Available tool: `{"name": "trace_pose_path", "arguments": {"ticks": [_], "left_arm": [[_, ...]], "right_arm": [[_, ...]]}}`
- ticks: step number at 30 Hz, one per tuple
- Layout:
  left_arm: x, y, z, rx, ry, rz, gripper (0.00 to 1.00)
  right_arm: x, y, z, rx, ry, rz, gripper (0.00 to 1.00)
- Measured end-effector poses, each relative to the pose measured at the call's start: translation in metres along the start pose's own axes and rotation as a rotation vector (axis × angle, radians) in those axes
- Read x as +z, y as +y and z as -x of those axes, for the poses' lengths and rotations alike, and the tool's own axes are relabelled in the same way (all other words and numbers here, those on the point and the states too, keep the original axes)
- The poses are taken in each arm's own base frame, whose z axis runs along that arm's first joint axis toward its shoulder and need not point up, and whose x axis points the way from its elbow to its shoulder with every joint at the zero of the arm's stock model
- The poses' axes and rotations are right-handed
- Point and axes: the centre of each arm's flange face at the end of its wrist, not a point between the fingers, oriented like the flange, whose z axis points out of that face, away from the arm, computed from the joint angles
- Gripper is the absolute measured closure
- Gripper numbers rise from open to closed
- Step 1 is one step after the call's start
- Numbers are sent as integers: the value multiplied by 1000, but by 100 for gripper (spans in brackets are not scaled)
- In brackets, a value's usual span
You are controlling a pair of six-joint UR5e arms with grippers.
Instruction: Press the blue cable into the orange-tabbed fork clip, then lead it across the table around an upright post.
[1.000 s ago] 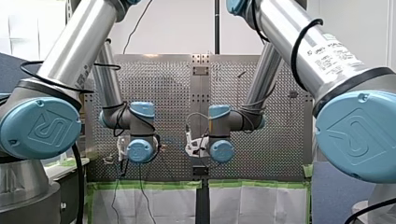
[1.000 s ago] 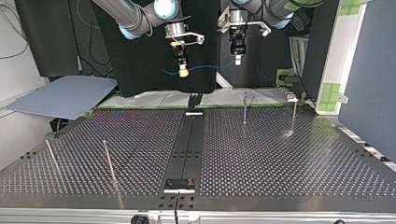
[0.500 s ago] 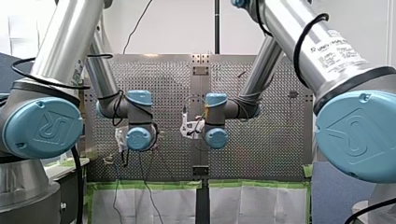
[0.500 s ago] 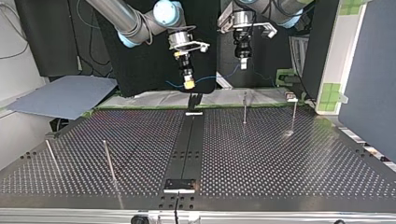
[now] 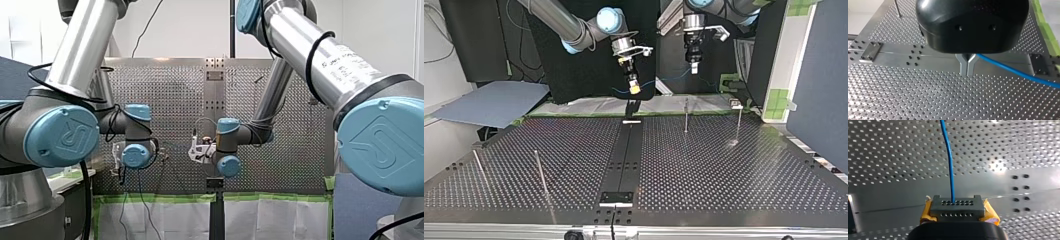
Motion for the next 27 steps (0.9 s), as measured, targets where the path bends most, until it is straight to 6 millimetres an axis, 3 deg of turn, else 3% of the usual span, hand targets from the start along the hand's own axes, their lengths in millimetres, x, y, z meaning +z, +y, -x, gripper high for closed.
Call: {"name": "trace_pose_path", "arguments": {"ticks": [7, 14, 20, 27], "left_arm": [[40, 7, -9, -21, -40, 9, 100], [55, 33, -30, 3, 5, 102, 100], [58, 55, -50, 26, 58, 160, 100], [56, 58, -77, 45, 129, 134, 100]], "right_arm": [[2, 1, 33, 4, -55, -11, 100], [5, 4, 64, 11, -121, -15, 100], [16, 4, 65, 14, -131, -19, 100], [28, 4, 68, 37, -123, -50, 100]]}}
